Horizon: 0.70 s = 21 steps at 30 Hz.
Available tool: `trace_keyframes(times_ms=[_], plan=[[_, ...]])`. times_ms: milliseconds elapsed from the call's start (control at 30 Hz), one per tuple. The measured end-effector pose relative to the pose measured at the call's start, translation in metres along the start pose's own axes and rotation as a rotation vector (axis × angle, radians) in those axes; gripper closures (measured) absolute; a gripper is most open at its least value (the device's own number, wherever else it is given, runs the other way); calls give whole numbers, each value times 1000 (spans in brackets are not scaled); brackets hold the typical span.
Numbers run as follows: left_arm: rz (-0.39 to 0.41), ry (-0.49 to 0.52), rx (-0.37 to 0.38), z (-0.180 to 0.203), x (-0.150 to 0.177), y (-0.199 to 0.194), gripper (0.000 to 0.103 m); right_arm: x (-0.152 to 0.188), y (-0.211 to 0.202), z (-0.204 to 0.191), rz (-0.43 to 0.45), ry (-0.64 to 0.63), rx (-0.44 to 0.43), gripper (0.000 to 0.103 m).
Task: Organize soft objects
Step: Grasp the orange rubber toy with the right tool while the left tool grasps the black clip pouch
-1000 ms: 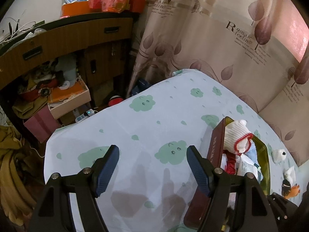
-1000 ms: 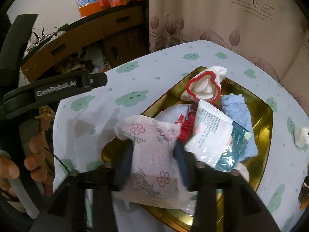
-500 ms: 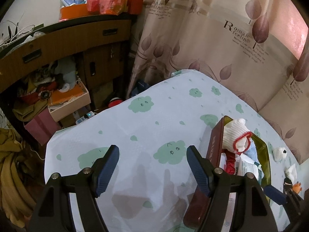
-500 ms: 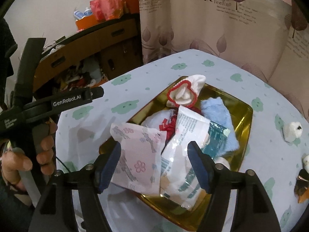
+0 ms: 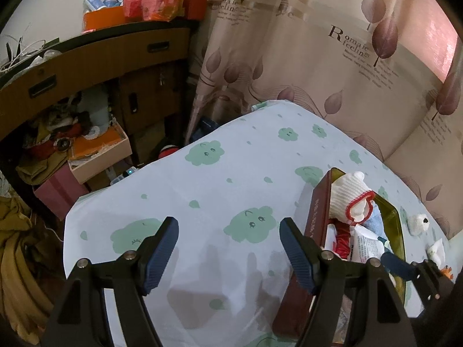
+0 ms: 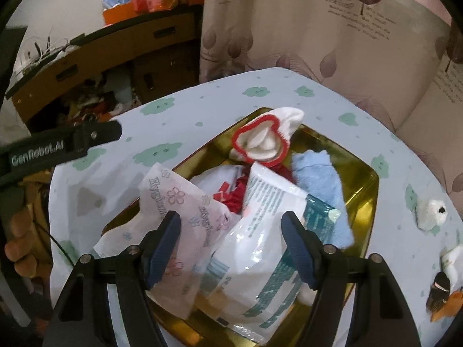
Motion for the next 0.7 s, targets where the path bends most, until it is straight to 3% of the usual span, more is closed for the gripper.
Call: trace_keyframes(times_ms=[133, 200, 333, 600, 700], plan=[[16, 22, -10, 5, 2, -2, 29, 10, -18, 18, 37, 60, -3, 33], [26, 39, -15, 8, 3, -3, 29, 21, -34, 34, 58, 89, 27, 27], [44, 70, -18, 14, 5, -6, 29, 60, -68, 79, 67, 156, 138, 25], [75, 99, -22, 22, 8, -10, 29, 178, -144, 209, 54, 509, 453, 21], [105, 116, -11, 26, 9, -16, 29, 217, -156, 242, 47, 614, 500, 15]])
Point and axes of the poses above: each gripper's, at about its wrist camera, not at the fingertips, and y roughly the way its jaws point, z to its right, x to its underside, the point moved 1 cm from there along y, roughly the way its jaws point, and after that the axes turned 12 degrees about -y, right-handed, at the moved point
